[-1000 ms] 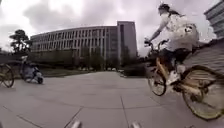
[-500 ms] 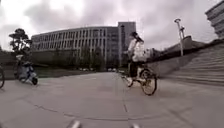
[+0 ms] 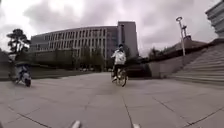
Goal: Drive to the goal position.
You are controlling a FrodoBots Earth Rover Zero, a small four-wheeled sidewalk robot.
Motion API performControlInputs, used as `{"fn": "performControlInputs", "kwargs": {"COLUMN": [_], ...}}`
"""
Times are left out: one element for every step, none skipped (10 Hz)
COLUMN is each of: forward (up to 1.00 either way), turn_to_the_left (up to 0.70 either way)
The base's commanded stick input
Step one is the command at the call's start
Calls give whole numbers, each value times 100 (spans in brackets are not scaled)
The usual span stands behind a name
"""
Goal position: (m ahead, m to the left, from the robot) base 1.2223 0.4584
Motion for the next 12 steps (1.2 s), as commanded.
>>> {"fn": "performControlInputs", "kwargs": {"forward": [70, 70, 70, 70, 70, 70, 70, 70, 70, 70, 70, 70], "turn_to_the_left": [0, 0, 0, 0, 0, 0, 0, 0, 0, 0, 0, 0]}}
